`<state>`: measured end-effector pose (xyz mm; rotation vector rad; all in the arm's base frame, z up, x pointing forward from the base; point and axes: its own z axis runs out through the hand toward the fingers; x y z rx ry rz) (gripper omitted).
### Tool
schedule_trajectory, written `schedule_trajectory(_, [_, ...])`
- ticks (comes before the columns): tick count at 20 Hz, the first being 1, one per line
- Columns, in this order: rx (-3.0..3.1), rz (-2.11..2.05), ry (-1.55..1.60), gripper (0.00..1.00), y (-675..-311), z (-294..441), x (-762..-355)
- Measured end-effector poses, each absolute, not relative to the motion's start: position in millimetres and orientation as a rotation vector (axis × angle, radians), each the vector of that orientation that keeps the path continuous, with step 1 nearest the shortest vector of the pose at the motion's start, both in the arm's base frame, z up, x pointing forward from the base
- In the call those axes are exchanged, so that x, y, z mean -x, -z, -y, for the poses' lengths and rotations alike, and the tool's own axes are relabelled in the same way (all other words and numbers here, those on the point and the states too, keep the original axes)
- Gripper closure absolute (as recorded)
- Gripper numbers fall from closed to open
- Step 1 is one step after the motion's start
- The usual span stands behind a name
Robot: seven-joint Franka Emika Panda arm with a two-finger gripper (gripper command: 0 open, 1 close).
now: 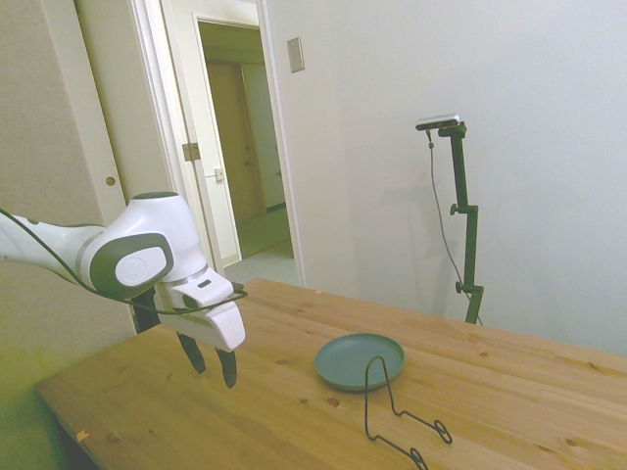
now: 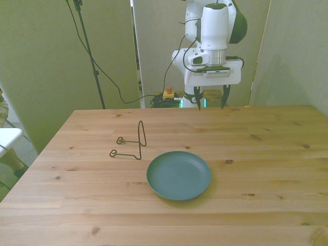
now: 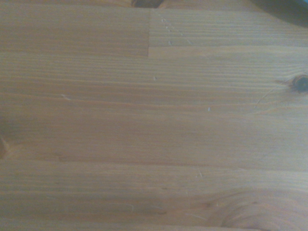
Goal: Load the plate
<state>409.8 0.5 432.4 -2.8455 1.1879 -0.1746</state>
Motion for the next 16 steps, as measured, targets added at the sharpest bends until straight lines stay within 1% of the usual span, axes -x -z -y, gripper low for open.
schedule_trajectory(4, [2.83, -1.191, 0.173, 0.0, -434.6, -2.4, -413.2])
schedule_trajectory(8, [2.837, -1.243, 0.226, 0.0, -446.0, -17.9, -435.5])
schedule_trajectory(11, [2.865, -1.312, 0.284, 0.0, -446.8, -29.3, -465.8])
schedule_trajectory(16, [2.882, -1.418, 0.373, 0.0, -442.1, -36.6, -528.1])
